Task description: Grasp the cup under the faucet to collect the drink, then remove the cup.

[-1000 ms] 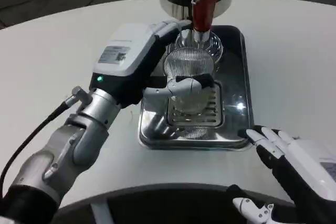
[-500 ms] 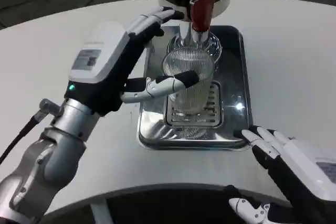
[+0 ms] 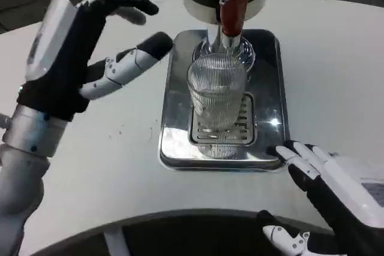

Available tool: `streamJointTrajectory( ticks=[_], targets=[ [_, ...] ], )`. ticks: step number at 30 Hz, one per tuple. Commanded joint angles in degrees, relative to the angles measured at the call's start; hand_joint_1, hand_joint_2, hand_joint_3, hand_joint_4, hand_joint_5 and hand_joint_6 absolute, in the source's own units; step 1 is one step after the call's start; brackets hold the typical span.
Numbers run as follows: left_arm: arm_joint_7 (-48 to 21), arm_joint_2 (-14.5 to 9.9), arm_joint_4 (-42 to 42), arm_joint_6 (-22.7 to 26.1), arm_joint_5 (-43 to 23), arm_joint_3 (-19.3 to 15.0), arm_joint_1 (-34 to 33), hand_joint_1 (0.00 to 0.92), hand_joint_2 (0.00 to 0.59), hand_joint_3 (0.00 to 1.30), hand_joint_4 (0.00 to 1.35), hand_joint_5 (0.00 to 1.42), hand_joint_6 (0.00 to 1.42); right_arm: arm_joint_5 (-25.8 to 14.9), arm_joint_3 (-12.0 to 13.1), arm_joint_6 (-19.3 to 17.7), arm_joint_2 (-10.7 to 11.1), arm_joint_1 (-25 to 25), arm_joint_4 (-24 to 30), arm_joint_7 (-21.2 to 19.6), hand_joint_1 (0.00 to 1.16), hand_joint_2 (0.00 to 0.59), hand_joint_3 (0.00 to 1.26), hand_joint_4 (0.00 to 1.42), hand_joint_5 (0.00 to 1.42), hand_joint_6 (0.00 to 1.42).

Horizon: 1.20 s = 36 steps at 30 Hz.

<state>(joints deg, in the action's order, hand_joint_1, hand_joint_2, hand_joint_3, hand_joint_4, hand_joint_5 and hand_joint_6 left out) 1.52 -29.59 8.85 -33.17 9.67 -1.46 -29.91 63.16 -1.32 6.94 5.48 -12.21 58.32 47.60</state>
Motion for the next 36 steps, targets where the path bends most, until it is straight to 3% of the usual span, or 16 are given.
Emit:
streamJointTrajectory(
  ticks=[1,5,10,22,27,36],
  targets=[
    [-7.0,-0.8,-2.6,1.5,-7.6,-1.6,-0.3,0.029,0.139,0.34,0.35,0.46,0.50,-4.4,2.5,-1.1,3.2,0.2,-2.0,-2.8,0.35,0.393,0.08,0.00,0.00,0.00],
    [-12.5,-0.9,-4.2,4.3,-12.2,-2.5,-1.6,0.010,0.146,0.34,0.34,0.45,0.47,-7.5,4.3,-0.9,6.2,1.2,-2.9,-3.6,0.34,0.392,0.08,0.00,0.00,0.00],
    [-18.0,-0.1,-4.9,9.1,-16.8,-2.5,-4.3,0.018,0.149,0.31,0.28,0.40,0.40,-8.9,4.6,-0.1,7.7,1.3,-2.9,-4.0,0.33,0.391,0.08,0.00,0.00,0.00],
    [-23.9,2.8,-4.8,19.2,-22.2,-2.9,-10.3,0.000,0.147,0.24,0.21,0.34,0.32,-10.5,4.4,1.3,9.1,-0.2,-2.2,-4.6,0.32,0.391,0.08,0.00,0.00,0.00],
    [-27.9,3.5,-3.4,26.5,-25.0,-2.3,-14.3,0.000,0.140,0.20,0.16,0.29,0.27,-10.3,3.7,1.7,9.0,-0.1,-2.0,-4.7,0.32,0.391,0.08,0.00,0.00,0.00],
    [-32.2,4.2,1.7,31.3,-23.8,-0.9,-19.1,0.000,0.140,0.18,0.13,0.27,0.24,-10.1,3.0,2.2,9.0,-0.3,-1.8,-4.9,0.32,0.392,0.08,0.00,0.00,0.00]
  ],
)
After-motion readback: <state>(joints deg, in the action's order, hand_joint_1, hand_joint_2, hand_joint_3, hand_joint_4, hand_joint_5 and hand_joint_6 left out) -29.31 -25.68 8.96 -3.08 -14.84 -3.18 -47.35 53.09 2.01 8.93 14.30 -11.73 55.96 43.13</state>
